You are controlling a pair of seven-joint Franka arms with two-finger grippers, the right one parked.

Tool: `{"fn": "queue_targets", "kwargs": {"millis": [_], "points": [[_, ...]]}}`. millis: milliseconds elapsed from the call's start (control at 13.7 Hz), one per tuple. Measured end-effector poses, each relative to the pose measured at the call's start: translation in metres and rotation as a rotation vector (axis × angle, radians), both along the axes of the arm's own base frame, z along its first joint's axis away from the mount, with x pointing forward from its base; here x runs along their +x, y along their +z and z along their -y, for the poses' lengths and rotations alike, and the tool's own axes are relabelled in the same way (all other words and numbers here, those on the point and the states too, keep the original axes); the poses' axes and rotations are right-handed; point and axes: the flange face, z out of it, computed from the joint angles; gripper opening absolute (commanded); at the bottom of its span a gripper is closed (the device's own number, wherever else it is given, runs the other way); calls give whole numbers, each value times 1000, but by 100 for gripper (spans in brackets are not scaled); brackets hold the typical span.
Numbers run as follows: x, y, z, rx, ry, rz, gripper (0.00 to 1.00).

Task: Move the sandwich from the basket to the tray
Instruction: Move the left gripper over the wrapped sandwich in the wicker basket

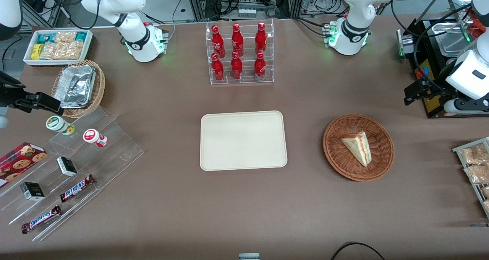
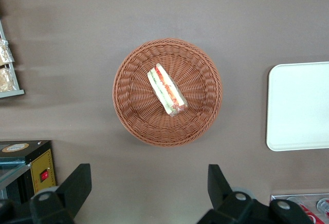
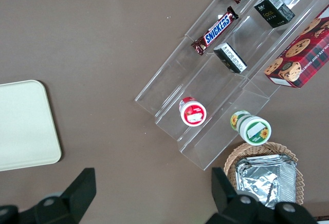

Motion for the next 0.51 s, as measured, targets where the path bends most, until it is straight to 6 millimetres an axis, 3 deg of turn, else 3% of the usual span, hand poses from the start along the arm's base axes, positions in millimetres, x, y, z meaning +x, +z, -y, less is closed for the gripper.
{"fn": "queue_targets", "kwargs": {"millis": [292,511], "points": [[0,-3,-5,1,10,-18,100],[9,-22,-6,6,23,-48,100]]}}
